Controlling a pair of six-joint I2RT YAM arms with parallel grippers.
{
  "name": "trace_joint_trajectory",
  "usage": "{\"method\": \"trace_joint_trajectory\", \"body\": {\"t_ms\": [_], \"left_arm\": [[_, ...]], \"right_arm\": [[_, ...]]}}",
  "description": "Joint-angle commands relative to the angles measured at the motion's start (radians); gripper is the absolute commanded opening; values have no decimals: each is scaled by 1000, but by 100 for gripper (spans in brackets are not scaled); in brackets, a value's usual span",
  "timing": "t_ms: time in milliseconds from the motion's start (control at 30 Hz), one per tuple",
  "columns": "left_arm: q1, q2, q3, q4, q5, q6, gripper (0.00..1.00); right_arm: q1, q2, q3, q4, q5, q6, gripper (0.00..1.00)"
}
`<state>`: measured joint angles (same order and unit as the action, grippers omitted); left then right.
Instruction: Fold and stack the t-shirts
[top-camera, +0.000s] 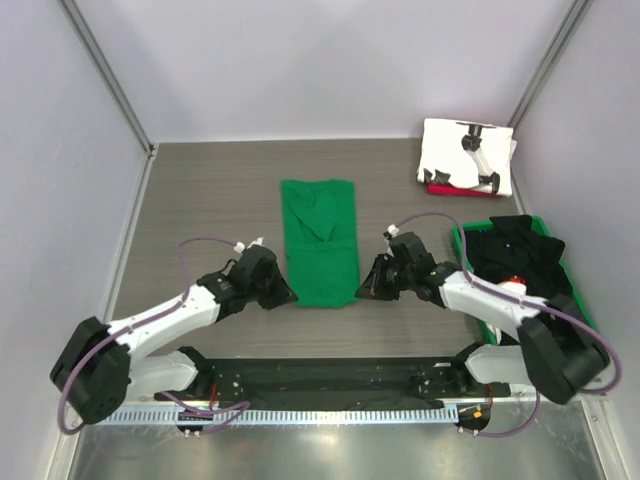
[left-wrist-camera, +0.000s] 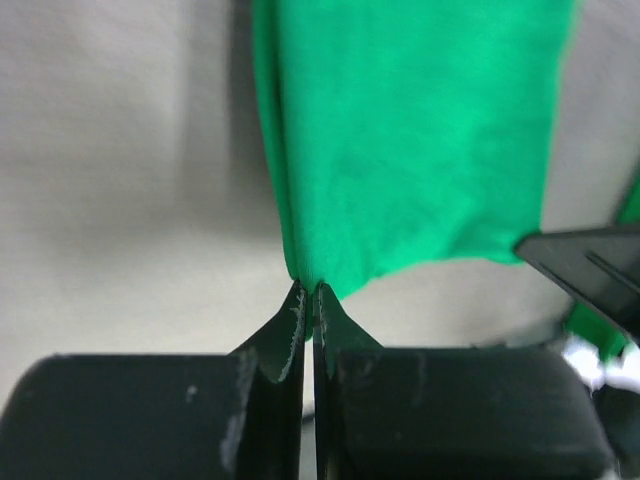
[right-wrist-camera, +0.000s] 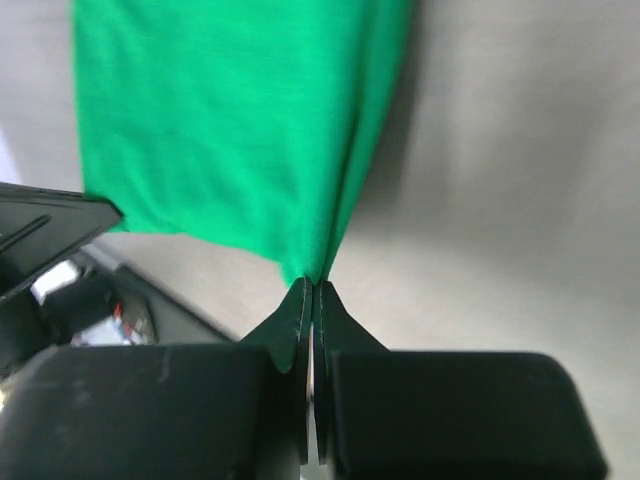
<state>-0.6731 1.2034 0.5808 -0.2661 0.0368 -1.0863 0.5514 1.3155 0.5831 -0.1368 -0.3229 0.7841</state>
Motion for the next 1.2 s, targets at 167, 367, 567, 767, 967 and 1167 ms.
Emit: {"method": "trace_joint_trajectory", "body": {"t_ms": [167, 367, 567, 767, 967, 1167], "left_arm": [[-206, -309, 89, -366, -198, -119, 0], [-206, -315, 241, -490, -308, -60, 0], [-161, -171, 445, -565, -377, 58, 0], [-45, -15, 642, -558, -344, 170, 0], [115, 128, 770, -498, -220, 262, 0], [210, 310, 886, -476, -137, 315, 0]], "right_arm": [[209, -326, -37, -202, 126, 165, 1], [206, -320, 127, -337, 245, 112, 1], [130, -190, 346, -392, 278, 18, 1], [18, -33, 538, -411, 222, -61, 1], [-76, 120, 701, -431, 185, -127, 1], [-120, 243, 796, -428, 153, -172, 1]]}}
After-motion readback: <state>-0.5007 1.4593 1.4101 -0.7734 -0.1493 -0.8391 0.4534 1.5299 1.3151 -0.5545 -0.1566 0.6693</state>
